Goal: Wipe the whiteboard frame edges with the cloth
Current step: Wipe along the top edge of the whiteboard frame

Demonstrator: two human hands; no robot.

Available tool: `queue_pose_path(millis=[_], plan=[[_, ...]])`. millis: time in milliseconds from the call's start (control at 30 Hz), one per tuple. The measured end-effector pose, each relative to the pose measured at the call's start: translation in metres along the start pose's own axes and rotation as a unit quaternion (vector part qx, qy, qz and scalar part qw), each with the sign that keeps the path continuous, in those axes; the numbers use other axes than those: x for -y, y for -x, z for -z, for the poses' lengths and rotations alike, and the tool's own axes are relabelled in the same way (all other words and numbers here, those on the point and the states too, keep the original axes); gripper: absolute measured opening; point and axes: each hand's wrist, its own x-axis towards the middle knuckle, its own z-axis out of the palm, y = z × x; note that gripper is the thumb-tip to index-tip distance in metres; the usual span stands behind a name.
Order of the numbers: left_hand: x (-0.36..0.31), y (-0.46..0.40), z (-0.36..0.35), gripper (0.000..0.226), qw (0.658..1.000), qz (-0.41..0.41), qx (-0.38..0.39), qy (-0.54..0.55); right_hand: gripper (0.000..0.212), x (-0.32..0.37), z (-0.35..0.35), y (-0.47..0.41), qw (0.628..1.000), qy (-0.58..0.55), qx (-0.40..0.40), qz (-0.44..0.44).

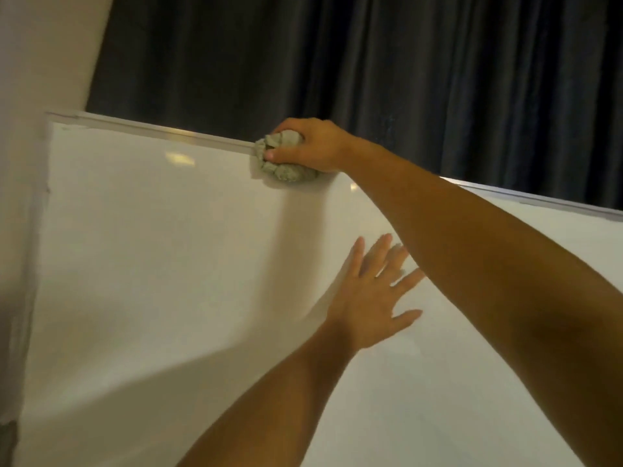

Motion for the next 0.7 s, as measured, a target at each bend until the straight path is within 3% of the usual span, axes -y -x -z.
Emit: queue_pose_path(millis=[167, 367, 700], plan=[[-0.026, -0.017, -0.035, 0.080, 0.998, 0.026, -0.022, -0.057, 0.042, -0.016, 0.023, 0.026, 0.999, -0.013, 0.005, 0.033], [-0.057, -0.026, -0.041, 0.082, 0.996, 0.010, -0.069, -0.055, 0.042, -0.065, 0.058, 0.078, 0.999, -0.014, -0.001, 0.049], [-0.053, -0.020, -0.039, 0.067, 0.992, 0.014, -0.052, -0.114, 0.039, -0.172, 0.114, 0.158, 1.000, -0.005, -0.006, 0.018]])
